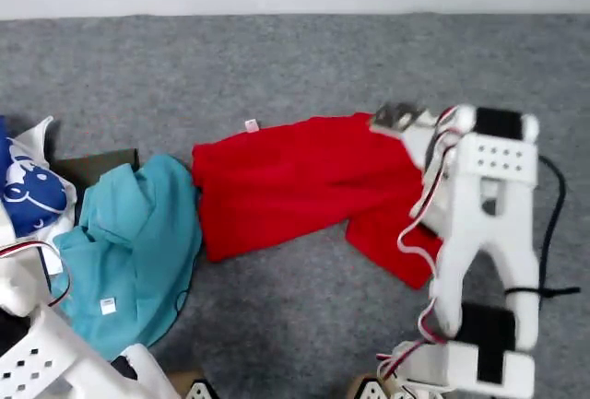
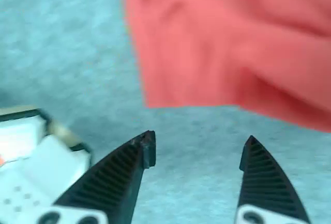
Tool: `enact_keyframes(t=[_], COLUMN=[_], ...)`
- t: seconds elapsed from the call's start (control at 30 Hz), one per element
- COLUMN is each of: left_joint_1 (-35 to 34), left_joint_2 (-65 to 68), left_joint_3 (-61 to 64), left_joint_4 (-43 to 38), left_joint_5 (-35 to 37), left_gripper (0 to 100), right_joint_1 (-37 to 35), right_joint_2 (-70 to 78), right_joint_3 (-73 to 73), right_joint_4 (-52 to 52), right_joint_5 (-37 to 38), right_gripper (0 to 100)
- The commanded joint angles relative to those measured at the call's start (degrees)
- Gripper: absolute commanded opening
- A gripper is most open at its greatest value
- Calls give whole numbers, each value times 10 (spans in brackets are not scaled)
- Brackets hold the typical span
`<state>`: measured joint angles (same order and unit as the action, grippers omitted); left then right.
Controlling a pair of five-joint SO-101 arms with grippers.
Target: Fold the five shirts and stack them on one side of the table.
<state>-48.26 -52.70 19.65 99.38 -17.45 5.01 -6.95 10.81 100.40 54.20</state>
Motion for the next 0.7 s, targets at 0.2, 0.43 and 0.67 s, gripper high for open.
enact_keyframes(t=[0.2,0.43,0.67], left_joint_1=[3,0,0], left_joint_2=[-7,-7,-7], left_joint_3=[0,0,0], left_joint_4=[11,11,11], left_joint_5=[-4,-8,-8], left_gripper=[5,5,5], right_joint_1=[-74,-87,-50], right_joint_2=[-53,-51,36], right_joint_3=[180,260,280], right_joint_4=[-129,-232,-297], right_joint_5=[-69,-79,-79], right_gripper=[342,355,355])
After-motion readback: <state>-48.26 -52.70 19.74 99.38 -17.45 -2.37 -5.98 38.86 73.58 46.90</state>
